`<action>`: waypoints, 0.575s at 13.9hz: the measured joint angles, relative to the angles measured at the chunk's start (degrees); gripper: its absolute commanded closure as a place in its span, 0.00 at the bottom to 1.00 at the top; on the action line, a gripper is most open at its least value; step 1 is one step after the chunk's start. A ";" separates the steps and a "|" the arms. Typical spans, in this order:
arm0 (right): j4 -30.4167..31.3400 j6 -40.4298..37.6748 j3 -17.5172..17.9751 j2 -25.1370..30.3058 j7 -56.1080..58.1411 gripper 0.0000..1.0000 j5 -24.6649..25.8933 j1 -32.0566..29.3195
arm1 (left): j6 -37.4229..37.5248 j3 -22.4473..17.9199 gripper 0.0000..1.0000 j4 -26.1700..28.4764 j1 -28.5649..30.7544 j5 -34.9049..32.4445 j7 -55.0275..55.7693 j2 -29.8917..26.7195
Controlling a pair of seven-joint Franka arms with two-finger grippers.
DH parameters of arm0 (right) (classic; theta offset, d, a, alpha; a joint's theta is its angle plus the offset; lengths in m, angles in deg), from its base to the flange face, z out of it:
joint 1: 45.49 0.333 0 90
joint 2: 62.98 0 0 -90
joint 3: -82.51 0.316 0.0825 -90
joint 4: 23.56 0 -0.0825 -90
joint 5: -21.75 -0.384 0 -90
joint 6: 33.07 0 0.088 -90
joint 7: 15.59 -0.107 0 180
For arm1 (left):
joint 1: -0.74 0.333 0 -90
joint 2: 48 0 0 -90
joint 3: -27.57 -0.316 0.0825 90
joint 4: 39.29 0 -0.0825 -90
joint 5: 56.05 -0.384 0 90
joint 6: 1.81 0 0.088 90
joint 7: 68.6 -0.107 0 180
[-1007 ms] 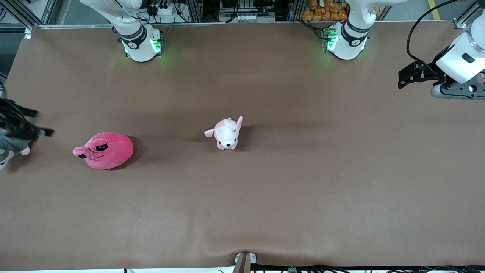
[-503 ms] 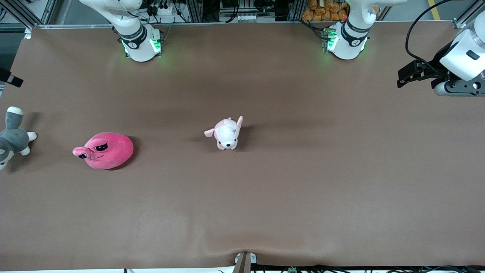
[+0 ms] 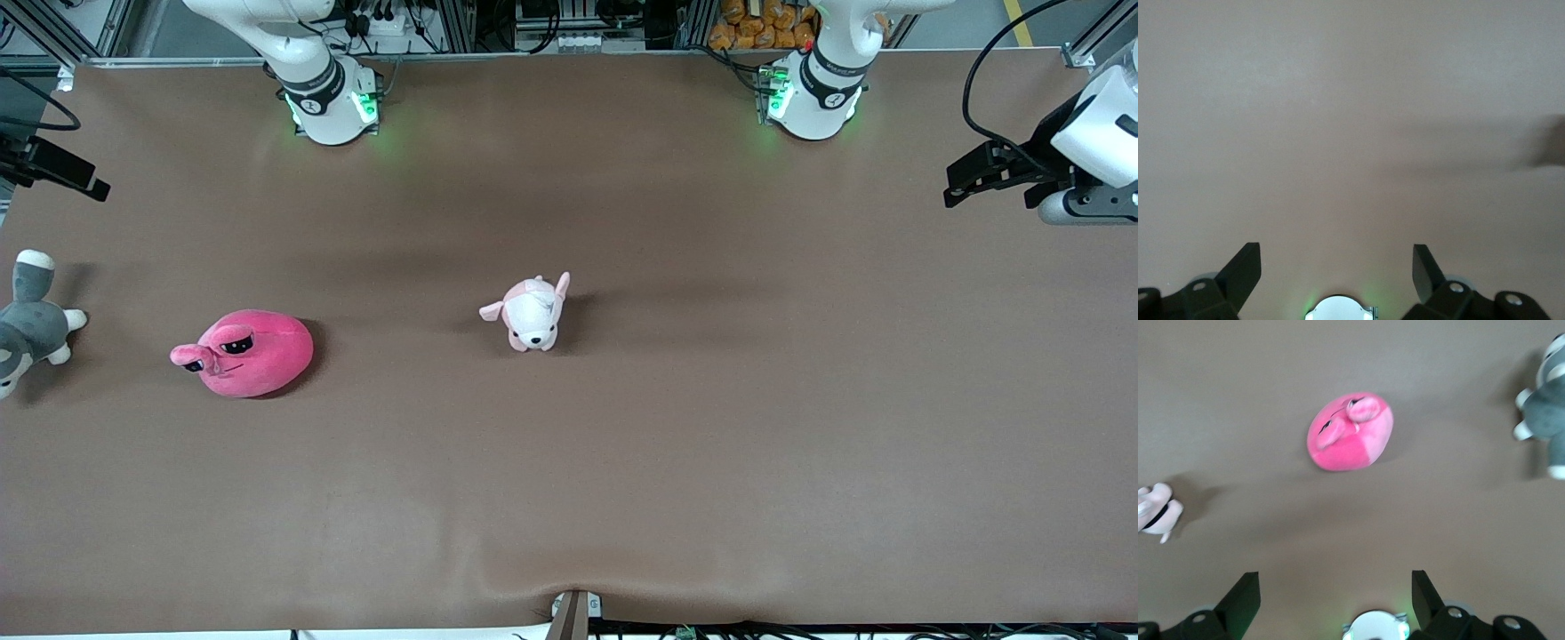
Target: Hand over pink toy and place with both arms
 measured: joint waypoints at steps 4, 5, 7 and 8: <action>-2.91 -0.30 0.93 0.10 0.02 0.00 0.96 0.11 | -0.24 -0.02 0.00 -0.07 0.14 -0.01 -3.06 0.00; -3.00 -0.39 0.95 0.10 0.03 0.00 0.96 0.21 | -0.27 -0.02 0.00 -0.07 0.16 -0.01 -3.22 0.00; -3.00 -0.39 1.00 0.09 0.03 0.00 0.96 0.51 | -0.28 -0.02 0.00 -0.08 0.16 -0.02 -3.29 0.00; -3.00 -0.39 1.01 0.09 0.03 0.00 0.96 0.57 | -0.29 -0.01 0.00 -0.08 0.16 -0.06 -3.30 0.00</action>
